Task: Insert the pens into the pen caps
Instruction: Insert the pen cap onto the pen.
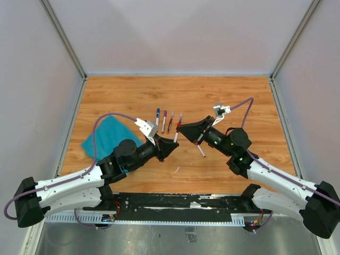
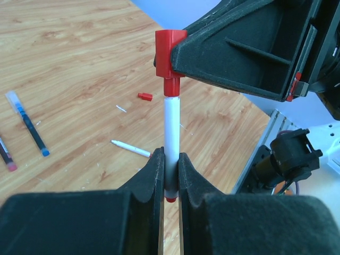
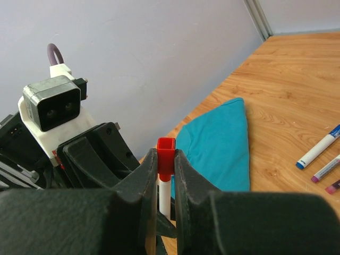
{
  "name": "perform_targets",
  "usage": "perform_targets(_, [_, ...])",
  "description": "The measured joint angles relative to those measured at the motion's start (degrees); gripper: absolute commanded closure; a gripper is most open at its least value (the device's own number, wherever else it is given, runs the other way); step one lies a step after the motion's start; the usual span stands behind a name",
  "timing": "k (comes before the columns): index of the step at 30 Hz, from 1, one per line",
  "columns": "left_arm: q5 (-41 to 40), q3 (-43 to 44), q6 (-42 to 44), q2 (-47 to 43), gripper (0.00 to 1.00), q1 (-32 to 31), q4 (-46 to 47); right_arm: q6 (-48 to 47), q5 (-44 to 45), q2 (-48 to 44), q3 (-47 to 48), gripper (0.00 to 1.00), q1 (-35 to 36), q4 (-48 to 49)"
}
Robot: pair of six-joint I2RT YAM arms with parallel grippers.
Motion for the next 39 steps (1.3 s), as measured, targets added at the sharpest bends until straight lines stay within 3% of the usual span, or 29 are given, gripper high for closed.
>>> perform_targets(7, [0.9,0.0,0.0,-1.7,1.0,-0.7,-2.6,-6.2,11.1,-3.5,0.0,1.0,8.3,-5.4])
perform_targets(15, [2.6,0.0,0.0,-3.3,1.0,-1.1,-4.6,-7.2,17.0,-4.0,-2.0,0.99,13.4,-3.0])
perform_targets(39, [6.9,-1.6,1.8,-4.2,1.0,-1.6,-9.4,-14.2,20.1,-7.7,-8.0,0.99,18.7,-3.5])
